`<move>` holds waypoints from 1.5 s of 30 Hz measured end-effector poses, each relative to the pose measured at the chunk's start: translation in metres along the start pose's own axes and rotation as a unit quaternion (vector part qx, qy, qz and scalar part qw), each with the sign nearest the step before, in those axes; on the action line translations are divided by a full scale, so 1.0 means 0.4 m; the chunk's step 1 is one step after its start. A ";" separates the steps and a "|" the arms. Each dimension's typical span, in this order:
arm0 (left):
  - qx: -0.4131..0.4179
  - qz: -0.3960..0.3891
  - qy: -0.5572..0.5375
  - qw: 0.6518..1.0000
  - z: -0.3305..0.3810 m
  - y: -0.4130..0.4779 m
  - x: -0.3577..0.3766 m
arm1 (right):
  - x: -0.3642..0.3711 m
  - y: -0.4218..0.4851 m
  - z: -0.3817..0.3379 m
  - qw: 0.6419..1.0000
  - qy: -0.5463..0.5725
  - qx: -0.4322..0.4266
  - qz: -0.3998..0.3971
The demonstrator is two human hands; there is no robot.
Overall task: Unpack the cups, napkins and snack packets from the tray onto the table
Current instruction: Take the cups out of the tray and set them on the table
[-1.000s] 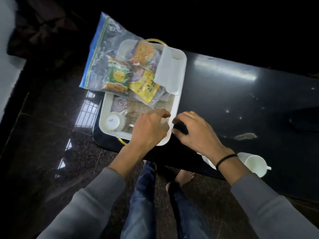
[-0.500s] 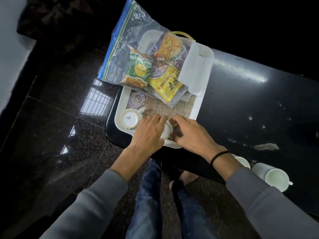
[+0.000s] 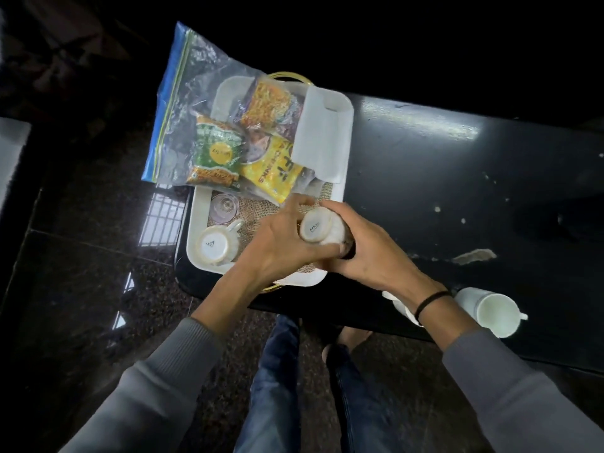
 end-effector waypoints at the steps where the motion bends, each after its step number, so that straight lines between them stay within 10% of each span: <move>1: -0.005 -0.011 -0.026 1.000 0.012 0.007 0.014 | -0.027 -0.010 0.002 1.000 0.018 0.009 0.017; 13: 0.011 -0.115 -0.270 0.956 0.156 0.057 0.254 | -0.273 -0.172 0.170 0.959 0.139 0.156 0.193; 45: -0.004 -0.140 -0.169 0.976 0.167 0.111 0.365 | -0.320 -0.166 0.294 0.935 0.002 0.285 0.214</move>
Point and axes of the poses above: each hand's wrist, its own y-axis towards the middle knuckle, its own x-axis out of the palm, z = x × y, the point moved 9 cm from there along y, towards the middle knuckle, and after that the axes turned 15 degrees about y, right-handed, at the moved point
